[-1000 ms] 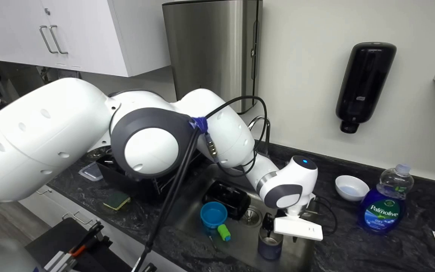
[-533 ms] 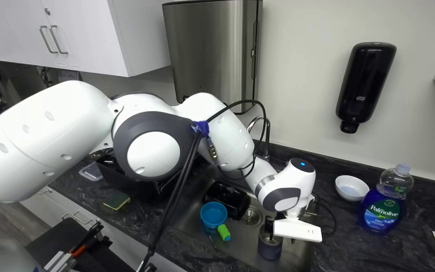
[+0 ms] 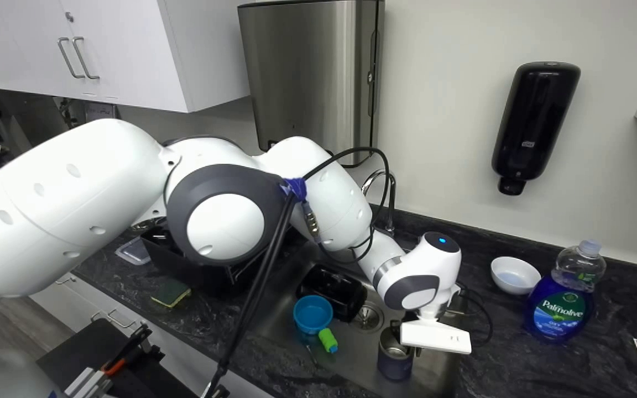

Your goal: Take the mug out of the sink and put it on the dish rack

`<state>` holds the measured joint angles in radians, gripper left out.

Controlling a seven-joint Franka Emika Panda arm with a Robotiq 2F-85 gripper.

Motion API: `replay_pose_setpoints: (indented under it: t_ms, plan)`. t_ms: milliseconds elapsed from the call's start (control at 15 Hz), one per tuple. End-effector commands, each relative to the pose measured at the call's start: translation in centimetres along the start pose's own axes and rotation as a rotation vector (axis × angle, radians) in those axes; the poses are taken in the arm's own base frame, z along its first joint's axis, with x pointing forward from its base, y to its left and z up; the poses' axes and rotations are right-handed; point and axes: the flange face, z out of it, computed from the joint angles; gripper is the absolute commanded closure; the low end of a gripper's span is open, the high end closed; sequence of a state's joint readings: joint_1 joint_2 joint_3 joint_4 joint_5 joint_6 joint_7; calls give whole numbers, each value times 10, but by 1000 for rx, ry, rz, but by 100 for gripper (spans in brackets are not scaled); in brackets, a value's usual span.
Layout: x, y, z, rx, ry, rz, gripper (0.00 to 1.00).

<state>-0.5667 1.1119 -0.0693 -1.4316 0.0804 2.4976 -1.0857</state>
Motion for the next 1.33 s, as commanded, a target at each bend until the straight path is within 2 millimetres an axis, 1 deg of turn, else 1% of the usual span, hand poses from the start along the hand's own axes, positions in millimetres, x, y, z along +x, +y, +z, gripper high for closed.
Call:
replay_pose_setpoints:
  t_ms: [0,333,667,933,1267]
  plan:
    - [-1,0,2,-1,14,-26,100]
    - [-3,-3,-3,25,3,-8,98]
    - [-6,-5,-19,43,-8,-7,98]
    - [-6,-8,-37,36,0,6,98]
    - [-14,-19,-64,40,6,-27,98]
